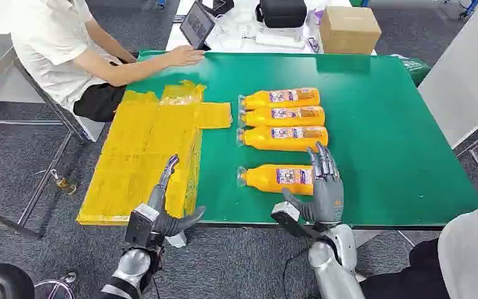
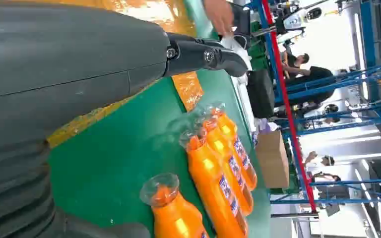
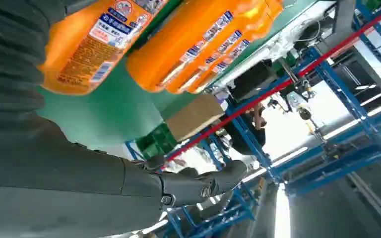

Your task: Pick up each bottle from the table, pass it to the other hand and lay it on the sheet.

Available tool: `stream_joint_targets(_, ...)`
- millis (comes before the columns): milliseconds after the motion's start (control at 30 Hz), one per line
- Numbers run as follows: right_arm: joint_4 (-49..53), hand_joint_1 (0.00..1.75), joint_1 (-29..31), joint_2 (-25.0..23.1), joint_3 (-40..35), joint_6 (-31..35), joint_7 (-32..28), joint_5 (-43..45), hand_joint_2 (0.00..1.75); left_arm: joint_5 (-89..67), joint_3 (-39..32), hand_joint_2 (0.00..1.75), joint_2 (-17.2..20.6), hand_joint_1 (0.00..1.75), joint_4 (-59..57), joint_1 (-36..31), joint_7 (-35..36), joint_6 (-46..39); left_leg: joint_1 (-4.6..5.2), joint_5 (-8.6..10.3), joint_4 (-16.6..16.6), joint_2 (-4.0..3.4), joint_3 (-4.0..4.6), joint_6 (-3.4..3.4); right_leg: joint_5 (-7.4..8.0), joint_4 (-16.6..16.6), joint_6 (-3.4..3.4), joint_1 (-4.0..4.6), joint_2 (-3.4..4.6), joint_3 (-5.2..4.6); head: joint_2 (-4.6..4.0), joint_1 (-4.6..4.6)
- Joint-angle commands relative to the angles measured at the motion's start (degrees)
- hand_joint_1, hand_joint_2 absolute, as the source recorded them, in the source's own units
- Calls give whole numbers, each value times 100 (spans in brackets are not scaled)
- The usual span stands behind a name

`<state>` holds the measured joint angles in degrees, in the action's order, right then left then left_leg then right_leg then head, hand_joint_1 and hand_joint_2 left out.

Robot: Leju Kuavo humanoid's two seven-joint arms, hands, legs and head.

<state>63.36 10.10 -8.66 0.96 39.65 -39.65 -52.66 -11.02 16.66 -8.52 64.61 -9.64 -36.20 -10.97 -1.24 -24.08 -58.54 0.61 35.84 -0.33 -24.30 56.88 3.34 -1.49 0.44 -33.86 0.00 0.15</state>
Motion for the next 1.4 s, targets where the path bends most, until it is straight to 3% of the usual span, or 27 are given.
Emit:
stream_joint_targets(33,-403,0,171,13,-89,35,-35,88,175,11,-37,175,34,0,-304,-113,11,39,-1,-6,3,-10,-16,6,-2,-5,-11,4,3,14,0,0)
stream_joint_targets(233,-404,0,163,86,-45,35,149,-366,175,-19,10,175,32,0,-315,-122,10,83,-2,-10,5,-13,-29,12,-5,-10,-19,7,2,29,0,0)
stream_joint_targets(333,-988,0,439,446,-316,35,636,-740,175,-119,97,175,6,0,-483,-207,38,72,-1,-5,5,-5,-20,9,-2,-9,-11,4,-2,22,0,0)
stream_joint_targets(600,-1037,0,477,510,-333,35,606,-660,175,-128,107,175,-5,0,-508,-221,40,61,-1,-7,6,-10,-26,11,-3,-10,-17,6,0,27,0,-2)
stream_joint_targets(733,-1947,0,1040,1103,-1140,4,1482,-1054,175,-125,242,175,-38,0,-605,-346,42,172,-1,-4,3,-8,-18,9,0,-8,-11,5,0,17,0,0)
stream_joint_targets(800,-2147,0,1224,1295,-1335,-167,1575,-1080,175,-130,294,175,-68,0,-673,-431,53,181,-3,-10,7,-19,-45,21,-1,-20,-26,12,2,46,0,-2)
stream_joint_targets(967,-2359,0,1434,1660,-1696,-287,1824,-1275,175,-102,428,175,-153,0,-844,-543,71,211,4,3,1,6,-9,15,4,-6,-2,-1,-12,15,0,2)
stream_joint_targets(1233,-2393,0,1507,1631,-1847,-242,1933,-1334,175,-79,471,175,-160,0,-871,-553,66,220,5,0,0,-4,-13,13,6,-4,1,-1,-1,14,0,-2)
stream_joint_targets(1400,-2872,0,1905,1294,-1989,-463,1905,-1102,175,32,554,175,-269,0,-1073,-717,90,290,4,-1,-3,-19,-13,15,10,-1,-1,1,12,8,0,-2)
